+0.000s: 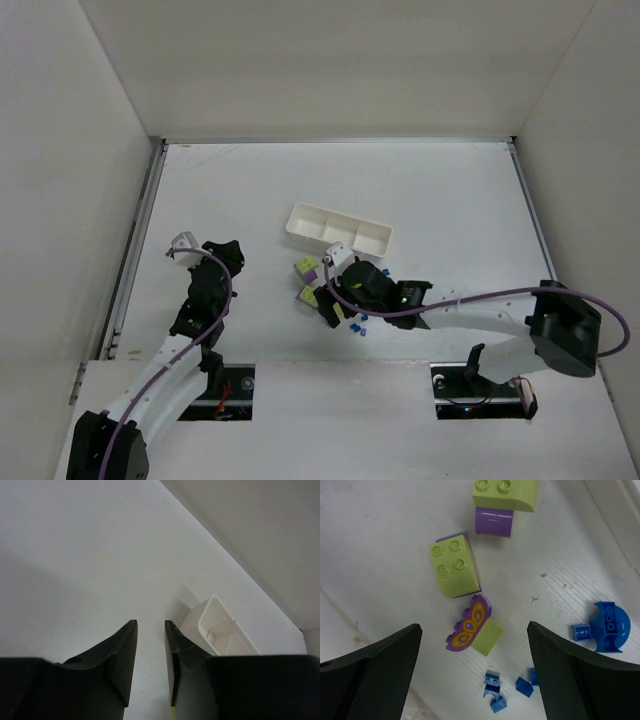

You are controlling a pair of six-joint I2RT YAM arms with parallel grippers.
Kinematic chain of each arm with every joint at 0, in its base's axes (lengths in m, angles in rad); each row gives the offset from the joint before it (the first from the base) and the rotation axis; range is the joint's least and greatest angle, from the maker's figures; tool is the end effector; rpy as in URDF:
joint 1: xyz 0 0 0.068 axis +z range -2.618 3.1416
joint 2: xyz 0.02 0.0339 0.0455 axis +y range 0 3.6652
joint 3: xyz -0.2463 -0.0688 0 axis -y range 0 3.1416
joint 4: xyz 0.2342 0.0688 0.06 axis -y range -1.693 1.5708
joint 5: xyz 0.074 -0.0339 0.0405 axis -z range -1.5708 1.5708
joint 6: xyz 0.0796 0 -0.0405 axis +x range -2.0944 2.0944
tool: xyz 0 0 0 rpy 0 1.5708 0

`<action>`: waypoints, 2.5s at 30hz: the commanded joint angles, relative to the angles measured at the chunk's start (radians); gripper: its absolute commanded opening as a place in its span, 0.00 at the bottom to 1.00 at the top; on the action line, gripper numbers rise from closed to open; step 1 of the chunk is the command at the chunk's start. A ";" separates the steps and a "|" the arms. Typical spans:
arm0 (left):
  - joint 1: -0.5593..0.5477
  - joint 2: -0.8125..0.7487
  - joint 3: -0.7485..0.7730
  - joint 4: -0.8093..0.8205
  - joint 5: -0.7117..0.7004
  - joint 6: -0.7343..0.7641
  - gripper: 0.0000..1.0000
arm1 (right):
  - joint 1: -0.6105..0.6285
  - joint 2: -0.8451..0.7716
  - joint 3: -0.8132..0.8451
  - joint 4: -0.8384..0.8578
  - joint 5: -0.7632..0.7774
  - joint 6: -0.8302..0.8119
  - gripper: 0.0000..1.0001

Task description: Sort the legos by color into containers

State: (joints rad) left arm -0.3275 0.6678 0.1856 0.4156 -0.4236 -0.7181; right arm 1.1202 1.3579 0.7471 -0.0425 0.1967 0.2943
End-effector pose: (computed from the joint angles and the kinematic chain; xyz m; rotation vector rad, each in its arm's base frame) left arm 0.2076 -0.0360 0.2008 -0.6335 1.5245 -0.4545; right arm 0.1512 0.2768 0.1766 -0.8080 2.1193 0.5571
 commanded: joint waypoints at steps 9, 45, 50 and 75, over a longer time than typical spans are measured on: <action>0.028 0.050 -0.037 0.124 0.088 0.000 0.37 | -0.012 0.260 0.222 0.073 -0.075 -0.106 0.90; -0.083 0.021 0.046 0.157 0.135 -0.020 0.50 | -0.099 -0.003 0.106 0.245 -0.120 0.143 0.29; -0.221 -0.069 0.130 0.120 0.152 -0.052 0.61 | -0.236 -0.085 0.063 0.357 -0.230 0.336 0.29; -0.296 0.061 0.158 0.299 0.233 -0.310 0.64 | -0.369 0.267 0.064 1.184 -0.506 1.043 0.30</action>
State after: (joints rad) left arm -0.6323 0.7158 0.3317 0.6312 -0.1951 -1.0080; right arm 0.7422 1.6135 0.8005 0.9600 -0.2806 1.2629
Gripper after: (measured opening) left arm 0.647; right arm 0.434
